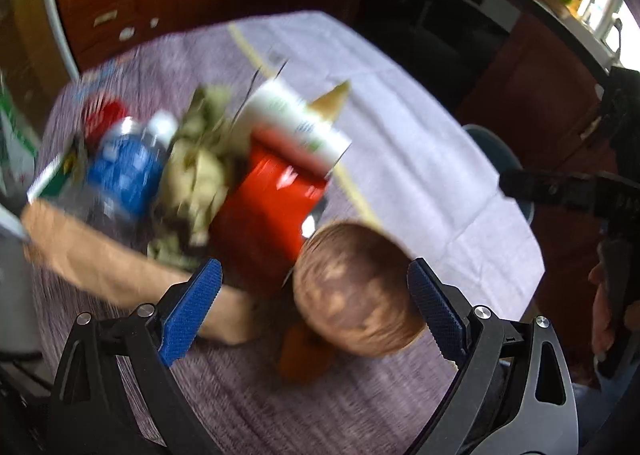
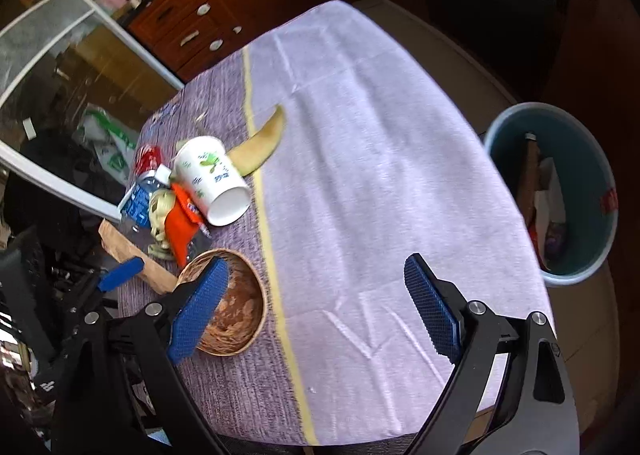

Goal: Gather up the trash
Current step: 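Return both tools to the table toward the coconut-shell bowl, then grasp the coconut-shell bowl rim with the left tool while the right tool grasps the red wrapper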

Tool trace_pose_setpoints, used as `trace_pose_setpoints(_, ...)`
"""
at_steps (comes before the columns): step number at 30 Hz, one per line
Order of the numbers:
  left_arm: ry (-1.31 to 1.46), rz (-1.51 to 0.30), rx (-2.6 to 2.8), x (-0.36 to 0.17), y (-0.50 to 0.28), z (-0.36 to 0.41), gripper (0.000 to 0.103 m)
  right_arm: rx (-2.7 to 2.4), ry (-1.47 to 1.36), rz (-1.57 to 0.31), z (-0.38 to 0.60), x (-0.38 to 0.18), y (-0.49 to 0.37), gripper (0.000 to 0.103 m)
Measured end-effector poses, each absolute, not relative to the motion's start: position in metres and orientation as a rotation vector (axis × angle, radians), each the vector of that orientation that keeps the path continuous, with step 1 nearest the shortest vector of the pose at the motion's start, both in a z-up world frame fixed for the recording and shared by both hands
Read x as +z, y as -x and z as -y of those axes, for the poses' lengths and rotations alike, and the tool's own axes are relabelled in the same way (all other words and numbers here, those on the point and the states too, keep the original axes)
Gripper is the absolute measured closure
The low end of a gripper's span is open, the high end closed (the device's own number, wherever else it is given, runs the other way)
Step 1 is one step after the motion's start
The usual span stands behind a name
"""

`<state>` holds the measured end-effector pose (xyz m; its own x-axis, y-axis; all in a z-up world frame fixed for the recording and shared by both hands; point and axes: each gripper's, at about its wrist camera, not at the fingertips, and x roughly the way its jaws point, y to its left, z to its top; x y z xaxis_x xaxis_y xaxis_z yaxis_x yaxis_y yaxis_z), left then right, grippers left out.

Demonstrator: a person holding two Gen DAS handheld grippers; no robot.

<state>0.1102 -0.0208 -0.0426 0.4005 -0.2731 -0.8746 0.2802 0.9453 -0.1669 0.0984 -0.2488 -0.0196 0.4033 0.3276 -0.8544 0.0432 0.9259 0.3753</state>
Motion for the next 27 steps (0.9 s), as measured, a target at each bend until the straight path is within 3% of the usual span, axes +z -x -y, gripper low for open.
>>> trace_pose_setpoints(5,0.069,-1.137,-0.377,-0.062,-0.106,0.008,0.013,0.202,-0.339,-1.189,0.227,-0.026,-0.103,0.017)
trace_pose_setpoints(10,0.058,-1.153,-0.435,-0.070,-0.108,0.019,0.034,0.199,-0.321,-1.200,0.225,-0.029,-0.104,0.017)
trace_pose_setpoints(18,0.067,-1.216,-0.472,-0.092,-0.110,0.030,0.035,0.188,-0.335,-1.230,0.225,-0.042,-0.111,0.017)
trace_pose_setpoints(20,0.065,-1.202,-0.480,-0.091,-0.109,0.032,0.045,0.193,-0.334,-1.232,0.223,-0.044,-0.111,0.017)
trace_pose_setpoints(22,0.059,-1.201,-0.486,-0.091,-0.108,0.033,0.067,0.195,-0.332,-1.234,0.221,-0.044,-0.112,0.017)
trace_pose_setpoints(27,0.065,-1.209,-0.495,-0.093,-0.106,0.032,0.085,0.193,-0.333,-1.242,0.218,-0.047,-0.112,0.017)
